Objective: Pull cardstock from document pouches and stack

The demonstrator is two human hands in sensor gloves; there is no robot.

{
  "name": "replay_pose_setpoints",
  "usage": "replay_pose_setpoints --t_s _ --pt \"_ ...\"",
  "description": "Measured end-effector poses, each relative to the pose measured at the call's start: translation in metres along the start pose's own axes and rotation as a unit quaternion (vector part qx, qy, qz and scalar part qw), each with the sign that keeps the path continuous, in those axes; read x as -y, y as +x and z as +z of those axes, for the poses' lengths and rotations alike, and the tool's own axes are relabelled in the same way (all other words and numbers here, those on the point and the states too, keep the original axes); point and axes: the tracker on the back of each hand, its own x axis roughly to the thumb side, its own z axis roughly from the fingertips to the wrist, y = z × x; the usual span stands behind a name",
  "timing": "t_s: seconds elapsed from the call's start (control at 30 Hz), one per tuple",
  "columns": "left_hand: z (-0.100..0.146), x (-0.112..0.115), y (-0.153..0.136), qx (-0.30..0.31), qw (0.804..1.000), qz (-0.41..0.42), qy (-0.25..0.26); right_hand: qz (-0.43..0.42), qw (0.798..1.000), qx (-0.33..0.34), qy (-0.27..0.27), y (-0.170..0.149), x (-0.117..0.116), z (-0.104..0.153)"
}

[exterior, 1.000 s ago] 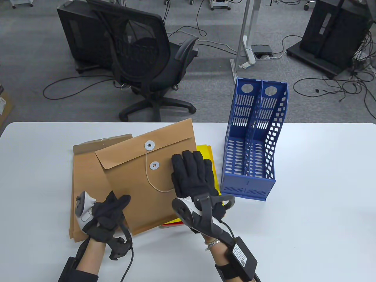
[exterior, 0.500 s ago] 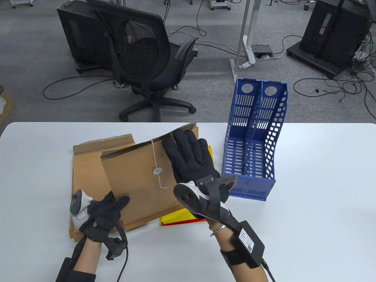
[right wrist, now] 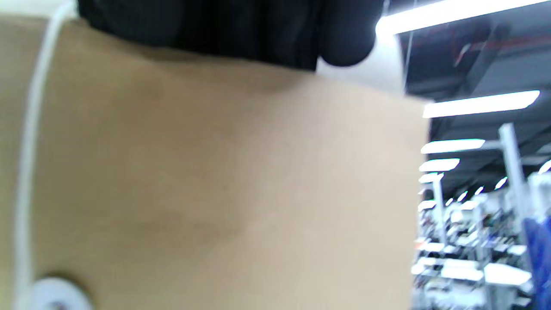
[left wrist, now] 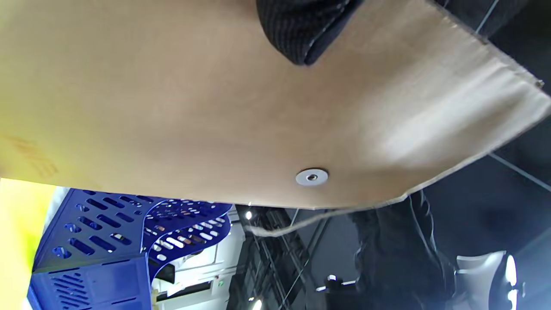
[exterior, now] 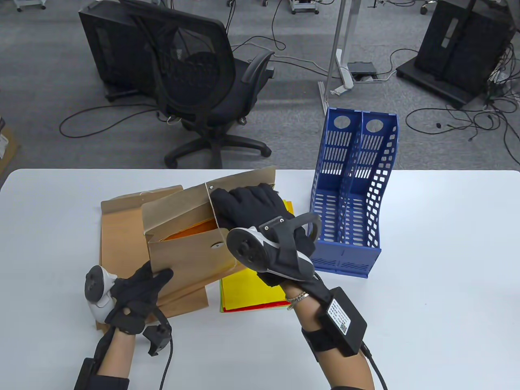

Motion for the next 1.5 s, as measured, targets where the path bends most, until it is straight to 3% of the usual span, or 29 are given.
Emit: replay_pose_setpoints --t_s 0.2,0.4,0.63,0.9,1.13,1.2,1.3,1.5 --pt "0.005 -0.008 -0.004 0.003 0.999 0.004 0.052 -0.072 0.988 0.041 0.128 -0.001 -0.007 -0.007" --pt "0.009 -0.013 -0.010 -0.001 0.998 0.016 0.067 -0.012 0.977 0.064 0.205 0.013 -0.013 -0.010" --pt "0.010 -0.015 -0.012 -0.002 0.997 0.030 0.071 0.017 0.972 0.080 0.219 0.027 -0.020 -0.009" --pt "0.007 -0.009 -0.006 -0.004 0.999 -0.008 0.039 0.101 0.960 0.078 0.250 0.041 -0.038 -0.010" --pt "0.006 -0.010 -0.006 -0.002 0.999 0.000 0.032 0.051 0.950 0.083 0.297 0.040 -0.043 -0.014" --pt "0.006 -0.010 -0.005 -0.001 0.999 -0.003 0.032 0.035 0.953 0.088 0.286 0.040 -0.044 -0.014" --pt "0.005 -0.009 -0.002 0.005 1.000 0.002 0.029 0.040 0.971 0.102 0.214 0.040 -0.037 -0.012" --pt "0.004 -0.011 0.007 -0.021 0.995 -0.095 0.024 0.035 0.989 0.094 0.111 0.042 -0.008 -0.010"
